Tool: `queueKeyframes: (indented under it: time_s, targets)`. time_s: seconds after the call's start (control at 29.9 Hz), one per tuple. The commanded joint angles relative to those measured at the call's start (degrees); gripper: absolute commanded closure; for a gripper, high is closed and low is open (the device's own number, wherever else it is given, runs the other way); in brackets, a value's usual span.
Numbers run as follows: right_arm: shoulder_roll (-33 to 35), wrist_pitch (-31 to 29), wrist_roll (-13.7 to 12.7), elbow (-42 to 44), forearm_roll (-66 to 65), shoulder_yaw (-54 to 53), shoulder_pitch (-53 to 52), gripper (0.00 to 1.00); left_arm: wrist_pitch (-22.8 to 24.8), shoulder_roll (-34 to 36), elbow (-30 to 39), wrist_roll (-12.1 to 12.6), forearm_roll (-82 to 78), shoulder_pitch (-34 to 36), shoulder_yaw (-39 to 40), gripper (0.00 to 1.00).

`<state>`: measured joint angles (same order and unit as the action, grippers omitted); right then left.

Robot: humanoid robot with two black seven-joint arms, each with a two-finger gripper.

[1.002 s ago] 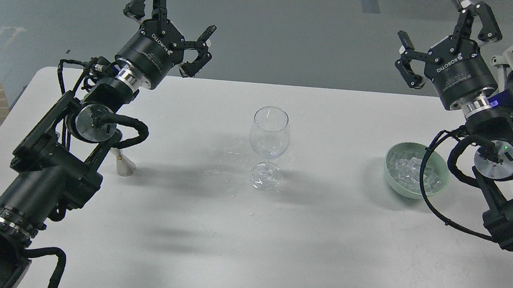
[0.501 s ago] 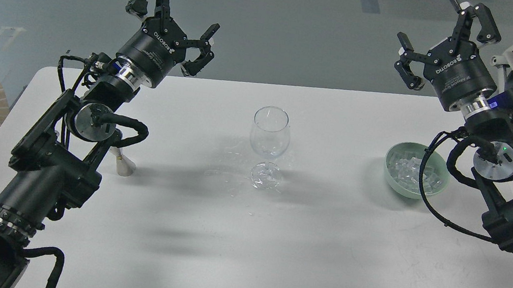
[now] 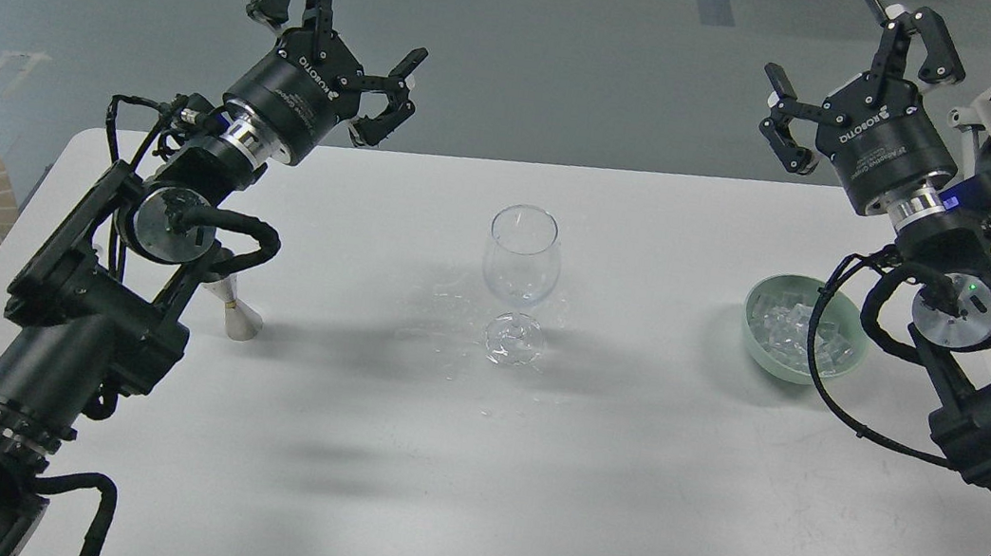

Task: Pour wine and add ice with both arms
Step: 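Lower the left gripper toward the metal jigger, then close the left gripper around the metal jigger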

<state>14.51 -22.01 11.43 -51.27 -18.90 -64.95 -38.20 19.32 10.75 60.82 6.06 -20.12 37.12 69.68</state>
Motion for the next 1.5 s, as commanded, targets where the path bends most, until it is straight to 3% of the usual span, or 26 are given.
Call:
queueKeyframes:
  time_s: [0.0, 0.07, 0.13, 0.2, 0.27, 0.4, 0.63, 0.87, 1.34, 1.47]
  targets:
    - [-0.1, 0.0, 0.0, -0.1, 0.0, 0.0, -0.2, 0.0, -3.8, 2.8, 4.9, 2.0, 5.0, -0.3, 0.4, 0.05]
    - [-0.1, 0.0, 0.0, -0.1, 0.0, 0.0, -0.3, 0.0, -5.2, 4.4, 6.9, 3.2, 7.4, -0.7, 0.4, 0.05]
    - [-0.1, 0.0, 0.0, -0.1, 0.0, 0.0, -0.3, 0.0, -9.7, 7.4, 11.2, 7.1, 12.5, -2.2, 1.1, 0.05]
    - [0.0, 0.0, 0.0, -0.1, 0.0, -0.1, -0.3, 0.0, -12.7, 8.9, 15.3, 8.9, 15.8, -4.4, 3.5, 0.05]
    - [0.0, 0.0, 0.0, -0.1, 0.0, -0.1, -0.3, 0.0, -13.4, 9.5, 17.6, 9.9, 16.9, -6.6, 5.8, 0.05]
    - [-0.1, 0.0, 0.0, -0.1, 0.0, 0.0, -0.2, 0.0, -14.6, 9.6, 25.5, 14.5, 17.4, -14.0, 14.0, 0.05]
    - [-0.2, 0.1, 0.0, -0.2, 0.0, 0.0, 0.1, 0.0, -17.0, 8.4, 35.3, 16.3, 21.0, -27.3, 22.9, 0.05]
    - [-0.2, 0.2, 0.0, -0.1, -0.1, 0.2, -0.1, 0.0, -15.7, 4.2, 40.0, 21.1, 21.9, -41.1, 29.0, 0.05]
    - [-0.2, 0.4, -0.1, -0.1, -0.5, 0.5, 0.7, 0.0, -7.4, -3.1, 39.6, 21.9, 21.8, -59.5, 34.5, 0.03]
    - [-0.2, 0.4, -0.1, -0.1, -0.7, 0.6, 0.7, 0.0, -6.9, -5.3, 38.5, 21.5, 20.7, -60.7, 33.7, 0.03]
